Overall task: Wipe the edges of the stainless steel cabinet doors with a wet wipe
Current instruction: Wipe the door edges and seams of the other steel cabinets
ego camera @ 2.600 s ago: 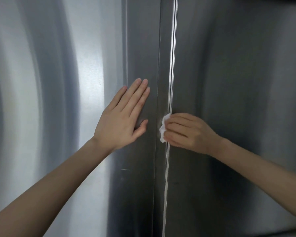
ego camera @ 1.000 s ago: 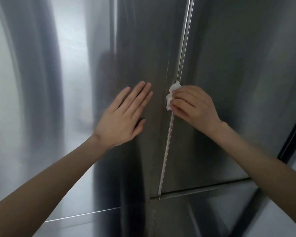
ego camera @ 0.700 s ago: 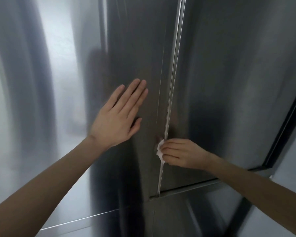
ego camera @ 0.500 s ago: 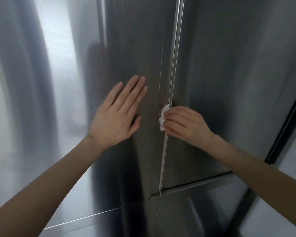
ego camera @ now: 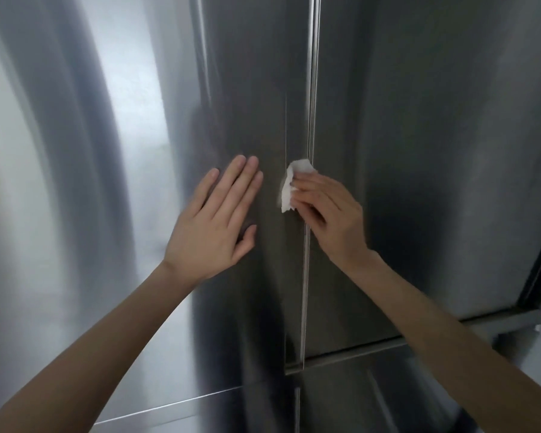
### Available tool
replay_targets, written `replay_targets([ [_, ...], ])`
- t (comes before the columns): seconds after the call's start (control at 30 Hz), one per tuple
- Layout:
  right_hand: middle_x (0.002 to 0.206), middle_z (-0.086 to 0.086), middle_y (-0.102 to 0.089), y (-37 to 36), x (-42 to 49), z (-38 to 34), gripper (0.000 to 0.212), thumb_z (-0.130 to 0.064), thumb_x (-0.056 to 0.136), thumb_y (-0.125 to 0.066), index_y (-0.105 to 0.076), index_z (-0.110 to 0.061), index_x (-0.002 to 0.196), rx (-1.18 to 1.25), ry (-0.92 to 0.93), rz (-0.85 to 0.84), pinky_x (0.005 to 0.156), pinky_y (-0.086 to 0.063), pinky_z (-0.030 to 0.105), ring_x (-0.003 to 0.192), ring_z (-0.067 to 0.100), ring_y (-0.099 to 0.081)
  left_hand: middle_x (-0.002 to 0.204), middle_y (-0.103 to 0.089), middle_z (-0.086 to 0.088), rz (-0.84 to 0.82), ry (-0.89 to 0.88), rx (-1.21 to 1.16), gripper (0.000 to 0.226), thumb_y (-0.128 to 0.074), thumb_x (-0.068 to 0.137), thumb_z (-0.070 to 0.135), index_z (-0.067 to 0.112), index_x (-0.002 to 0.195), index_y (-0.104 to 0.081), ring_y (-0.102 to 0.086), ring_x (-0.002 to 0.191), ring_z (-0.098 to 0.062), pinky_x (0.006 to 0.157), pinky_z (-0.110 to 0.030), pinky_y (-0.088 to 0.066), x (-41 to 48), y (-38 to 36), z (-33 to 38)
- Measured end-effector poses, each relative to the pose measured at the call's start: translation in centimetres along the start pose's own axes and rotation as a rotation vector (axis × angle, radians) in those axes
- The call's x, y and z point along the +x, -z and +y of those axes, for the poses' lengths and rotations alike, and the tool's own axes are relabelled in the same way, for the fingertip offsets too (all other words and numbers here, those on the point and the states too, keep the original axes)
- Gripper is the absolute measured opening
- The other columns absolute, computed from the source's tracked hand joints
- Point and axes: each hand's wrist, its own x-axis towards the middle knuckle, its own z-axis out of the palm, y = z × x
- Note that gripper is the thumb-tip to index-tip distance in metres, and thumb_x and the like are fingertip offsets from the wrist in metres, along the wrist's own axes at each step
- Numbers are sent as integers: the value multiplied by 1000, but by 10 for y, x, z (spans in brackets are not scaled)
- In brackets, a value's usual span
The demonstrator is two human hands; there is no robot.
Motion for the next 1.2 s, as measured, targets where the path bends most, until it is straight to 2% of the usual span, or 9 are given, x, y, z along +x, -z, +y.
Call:
replay_targets([
  [0.13,106,18,-68,-18,-46,-19,6,2,82,-69,-72,7,84,27,-110,51,98,-47,40,109,24,-62,160,-20,-14,-4,-4,52,66,-38,96,35,2,152,-23,-19,148,-27,121,-43,-15,-1,-1,0],
  [0.33,105,16,-69,-17,-43,-8,4,1,82,-71,-73,5,80,65,-15,50,98,-48,37,107,22,-64,161,-17,-12,11,1,66,67,-42,94,33,3,152,-24,-18,149,-27,122,-42,-14,-2,-4,0],
  [0.5,102,14,-71,-30,-35,-11,6,3,82,-71,-72,4,76,150,-130,191,99,-47,37,109,19,-62,156,-24,-15,1,117,14,66,-41,92,26,4,151,-22,-16,149,-27,120,-47,-19,3,-1,15],
  [0.6,100,14,-71,-29,-74,-23,5,1,80,-72,-72,4,77,187,-184,120,97,-49,40,109,21,-63,153,-28,-17,-14,197,-32,62,-41,93,24,0,147,-25,-18,147,-28,119,-48,-18,9,8,27],
  [0.73,99,13,-72,-18,-84,-17,4,0,79,-74,-73,2,76,163,-50,39,97,-49,36,104,21,-66,151,-29,-21,-49,242,-70,60,-46,93,25,-6,143,-33,-27,142,-39,118,-53,-19,15,18,38],
  [0.9,103,14,-71,-29,-7,-1,8,0,84,-69,-71,2,77,181,-62,212,95,-50,39,105,21,-65,148,-32,-17,-67,186,-21,57,-43,91,22,-4,141,-36,-29,141,-36,117,-47,-21,8,13,48],
  [0.97,103,14,-71,-31,-9,-2,6,0,83,-70,-72,2,78,197,-91,239,95,-50,39,105,20,-65,147,-34,-15,-44,210,18,59,-41,89,24,-3,141,-35,-21,145,-30,117,-46,-21,6,6,51],
  [1.07,101,15,-71,-25,-52,-10,4,2,80,-73,-72,2,76,190,-58,172,94,-51,39,104,22,-66,147,-35,-13,-7,222,32,60,-39,88,25,-1,142,-33,-12,149,-23,117,-47,-23,5,-1,49],
  [1.2,93,13,-73,-18,-49,1,8,1,81,-72,-73,0,73,179,77,111,90,-53,37,95,21,-69,147,-36,-15,-6,220,27,60,-39,88,25,-1,142,-34,-20,146,-27,116,-48,-24,4,-1,50],
])
